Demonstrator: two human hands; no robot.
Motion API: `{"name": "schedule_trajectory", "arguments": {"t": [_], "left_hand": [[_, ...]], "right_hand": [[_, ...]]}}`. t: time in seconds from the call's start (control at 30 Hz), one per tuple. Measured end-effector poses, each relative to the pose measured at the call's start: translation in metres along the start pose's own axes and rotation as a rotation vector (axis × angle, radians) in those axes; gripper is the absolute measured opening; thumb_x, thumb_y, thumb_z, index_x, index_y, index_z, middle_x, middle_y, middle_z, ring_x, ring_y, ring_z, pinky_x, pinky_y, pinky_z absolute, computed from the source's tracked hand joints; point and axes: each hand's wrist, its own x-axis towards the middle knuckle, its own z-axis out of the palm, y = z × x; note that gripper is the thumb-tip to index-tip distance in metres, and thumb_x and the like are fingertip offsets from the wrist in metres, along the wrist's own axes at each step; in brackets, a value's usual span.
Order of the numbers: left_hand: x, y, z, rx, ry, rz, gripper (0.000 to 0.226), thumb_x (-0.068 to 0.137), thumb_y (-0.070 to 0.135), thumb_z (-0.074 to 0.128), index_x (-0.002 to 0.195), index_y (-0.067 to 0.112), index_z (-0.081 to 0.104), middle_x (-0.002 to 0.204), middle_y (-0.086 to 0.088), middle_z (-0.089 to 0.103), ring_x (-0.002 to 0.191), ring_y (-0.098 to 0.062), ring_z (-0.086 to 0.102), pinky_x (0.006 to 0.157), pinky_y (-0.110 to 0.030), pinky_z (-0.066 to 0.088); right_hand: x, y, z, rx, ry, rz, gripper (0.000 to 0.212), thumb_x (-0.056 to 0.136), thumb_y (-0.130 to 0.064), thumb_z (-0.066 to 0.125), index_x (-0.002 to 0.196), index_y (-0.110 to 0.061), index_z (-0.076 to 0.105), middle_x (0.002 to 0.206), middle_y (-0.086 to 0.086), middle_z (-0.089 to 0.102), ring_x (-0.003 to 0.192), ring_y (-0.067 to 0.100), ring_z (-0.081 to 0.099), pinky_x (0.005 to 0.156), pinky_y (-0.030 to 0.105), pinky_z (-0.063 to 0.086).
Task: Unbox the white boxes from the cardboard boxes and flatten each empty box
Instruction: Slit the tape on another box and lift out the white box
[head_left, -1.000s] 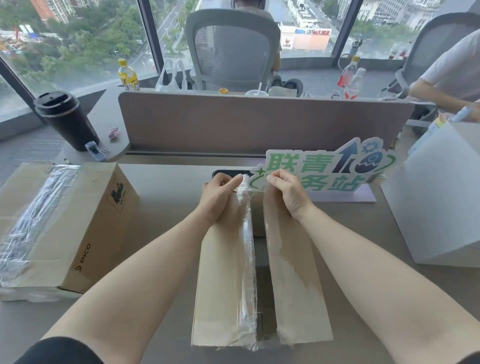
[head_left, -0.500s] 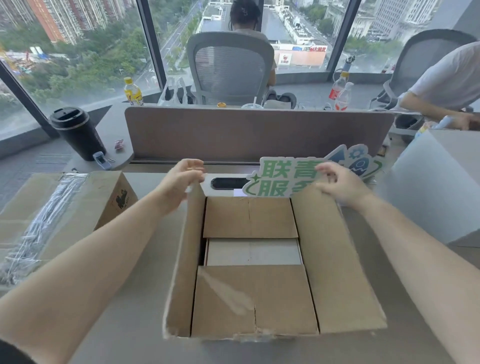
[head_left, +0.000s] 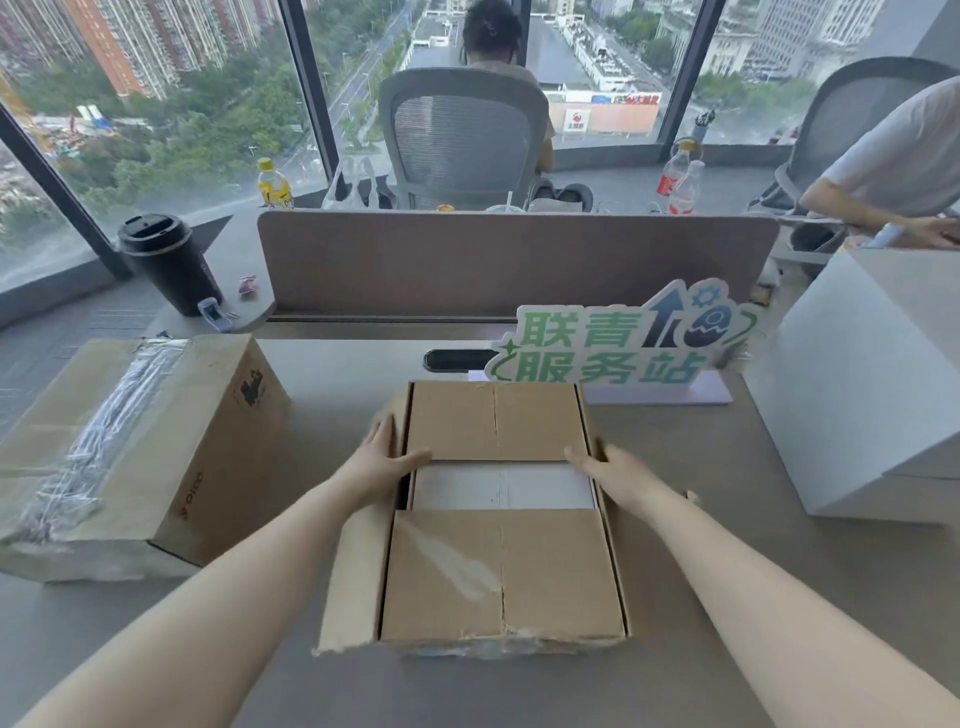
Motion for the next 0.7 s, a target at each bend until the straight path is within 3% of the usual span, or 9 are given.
{"name": "schedule_trajectory", "arguments": {"t": [0.07,0.13,0.23,0.3,0.37,0.47,0.53,0.63,0.7], "left_hand": [[-0.002,-0.006,0.010,-0.241,-0.078,-0.001,0.100,0.083,0.058,0.066,0.157,0.031,0.005,0.153,0.016,0.029,0.144,-0.012,0.029,0.115,-0.026,0.022],[0.004,-0.020,0.018,-0.394,-0.149,-0.020,0.106,0.070,0.071,0.071,0.154,0.044,0.012,0.145,0.020,0.045,0.137,-0.010,0.043,0.117,-0.033,0.027],[-0.004,-0.031,0.023,-0.450,-0.215,0.086,0.095,0.072,0.059,0.072,0.151,0.043,0.022,0.135,0.021,0.057,0.126,-0.003,0.053,0.116,-0.037,0.034],[-0.017,-0.028,0.021,-0.416,-0.202,0.104,0.095,0.067,0.053,0.078,0.147,0.048,0.027,0.131,0.024,0.060,0.123,-0.002,0.055,0.114,-0.036,0.035],[-0.020,-0.029,0.016,-0.300,-0.165,0.108,0.097,0.062,0.053,0.084,0.142,0.054,0.030,0.132,0.025,0.058,0.127,-0.004,0.052,0.113,-0.033,0.035],[-0.022,-0.014,0.003,0.025,0.015,0.073,0.112,0.064,0.056,0.079,0.154,0.037,0.015,0.148,0.004,0.044,0.137,-0.020,0.040,0.109,-0.035,0.035],[-0.026,-0.001,-0.006,0.204,0.092,0.120,0.115,0.064,0.062,0.074,0.154,0.039,0.006,0.150,-0.002,0.038,0.137,-0.026,0.037,0.105,-0.039,0.039],[-0.027,0.012,-0.018,0.337,0.166,0.221,0.101,0.072,0.064,0.069,0.153,0.037,0.016,0.147,0.003,0.042,0.136,-0.023,0.037,0.104,-0.042,0.040],[-0.024,0.018,-0.025,0.212,0.262,0.279,0.089,0.076,0.070,0.061,0.149,0.027,0.035,0.131,0.007,0.057,0.123,-0.018,0.051,0.099,-0.038,0.042]], "right_hand": [[-0.001,0.002,0.010,0.127,-0.008,-0.038,0.068,0.089,-0.062,0.057,0.140,-0.017,0.052,0.135,-0.007,0.057,0.133,0.017,0.047,0.107,0.029,0.034],[-0.004,0.003,0.015,0.196,-0.010,-0.064,0.048,0.098,-0.044,0.054,0.136,-0.015,0.056,0.125,-0.008,0.058,0.126,0.012,0.049,0.099,0.022,0.032],[-0.016,0.009,0.017,0.179,-0.034,-0.093,0.048,0.095,-0.049,0.055,0.132,-0.018,0.058,0.123,-0.009,0.062,0.123,0.012,0.053,0.095,0.020,0.034],[-0.024,0.014,0.013,0.115,-0.054,-0.097,0.063,0.078,-0.071,0.060,0.123,-0.027,0.061,0.115,-0.016,0.066,0.116,0.012,0.058,0.089,0.020,0.041],[-0.027,0.016,0.007,0.046,-0.049,-0.090,0.066,0.068,-0.075,0.067,0.117,-0.031,0.061,0.112,-0.018,0.067,0.113,0.013,0.061,0.091,0.023,0.046],[-0.027,0.011,-0.003,-0.233,0.048,-0.088,0.089,0.072,-0.072,0.069,0.145,-0.028,0.043,0.140,-0.009,0.056,0.130,0.019,0.051,0.101,0.034,0.044],[-0.029,0.004,-0.007,-0.450,0.167,-0.124,0.100,0.072,-0.077,0.064,0.152,-0.029,0.029,0.149,-0.006,0.045,0.133,0.021,0.047,0.097,0.038,0.045],[-0.036,-0.002,-0.010,-0.499,0.384,-0.321,0.089,0.072,-0.081,0.055,0.143,-0.030,0.042,0.120,-0.009,0.054,0.110,0.017,0.057,0.079,0.036,0.051],[-0.036,-0.005,-0.009,-0.340,0.529,-0.466,0.069,0.082,-0.066,0.059,0.137,-0.026,0.050,0.097,-0.011,0.059,0.092,0.016,0.061,0.070,0.034,0.051]]}}
